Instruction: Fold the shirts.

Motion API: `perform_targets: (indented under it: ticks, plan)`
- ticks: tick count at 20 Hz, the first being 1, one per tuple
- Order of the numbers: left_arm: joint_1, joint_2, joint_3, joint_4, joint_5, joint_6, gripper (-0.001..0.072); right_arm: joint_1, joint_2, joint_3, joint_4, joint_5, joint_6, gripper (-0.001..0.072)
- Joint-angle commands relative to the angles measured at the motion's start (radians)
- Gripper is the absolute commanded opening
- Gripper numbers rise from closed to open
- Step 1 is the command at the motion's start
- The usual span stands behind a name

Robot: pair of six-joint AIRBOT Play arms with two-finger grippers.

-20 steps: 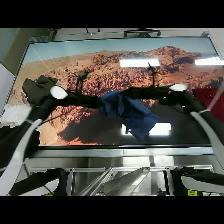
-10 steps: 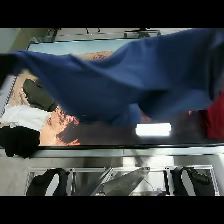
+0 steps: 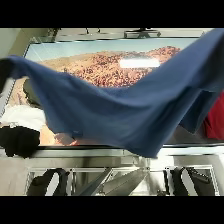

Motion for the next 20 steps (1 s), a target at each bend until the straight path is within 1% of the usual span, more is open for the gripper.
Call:
perform_targets:
  ticks: [1,2,4,6,7,8,9,10,11,12,13,14,15,16,18,19,20]
  plan:
    - [-0.122,-0.259,-0.076,-0.027,0.153,0.155,0.0023,0.105,-0.277,-0.019,-0.105,0.008,0.035,0.0017]
    - [-0.16,-0.373,-0.061,-0.027,0.196,0.184,0.0023,0.125,-0.366,-0.031,-0.14,-0.017,0.055,0.0017]
    - [-0.218,-0.62,0.012,-0.027,0.217,0.198,0.0022,0.153,-0.546,-0.056,-0.164,-0.068,0.074,0.0017]
    - [-0.247,-0.855,0.122,-0.028,0.209,0.195,0.0014,0.161,-0.724,-0.06,-0.158,-0.119,0.093,0.0017]
    - [-0.249,-0.954,0.192,-0.03,0.197,0.171,0.0009,0.16,-0.803,-0.058,-0.152,-0.146,0.113,0.0021]
    - [-0.245,-1.024,0.255,-0.03,0.171,0.155,0.0018,0.155,-0.863,-0.055,-0.144,-0.151,0.115,0.0119]
    - [-0.233,-1.074,0.317,-0.029,0.126,0.135,0.0153,0.142,-0.908,-0.053,-0.135,-0.143,0.116,0.0296]
    - [-0.216,-1.101,0.364,-0.028,0.076,0.114,0.0355,0.125,-0.924,-0.053,-0.135,-0.124,0.115,0.0326]
    - [-0.188,-1.112,0.404,-0.027,0.011,0.111,0.0464,0.099,-0.925,-0.053,-0.137,-0.096,0.111,0.0326]
    - [-0.157,-1.111,0.434,-0.027,-0.04,0.097,0.0652,0.068,-0.915,-0.053,-0.142,-0.071,0.109,0.0327]
    - [-0.121,-1.104,0.466,-0.025,-0.099,0.045,0.0672,0.027,-0.898,-0.053,-0.148,-0.034,0.1,0.0397]
    - [-0.084,-1.09,0.483,-0.024,-0.154,-0.002,0.0671,-0.013,-0.879,-0.053,-0.176,-0.004,0.101,0.0501]
    - [-0.048,-1.069,0.485,-0.015,-0.219,-0.043,0.067,-0.057,-0.858,-0.053,-0.234,0.023,0.101,0.0528]
    - [-0.02,-1.053,0.483,0.025,-0.298,-0.09,0.0669,-0.096,-0.841,-0.053,-0.322,0.04,0.109,0.0529]
    - [0.001,-1.006,0.405,0.104,-0.43,-0.151,0.067,-0.156,-0.826,-0.053,-0.52,0.075,0.166,0.0529]
    - [0.001,-0.962,0.318,0.14,-0.472,-0.163,0.067,-0.183,-0.826,-0.054,-0.617,0.101,0.191,0.053]
    - [-0.005,-0.906,0.204,0.176,-0.477,-0.168,0.067,-0.202,-0.829,-0.054,-0.701,0.127,0.207,0.053]
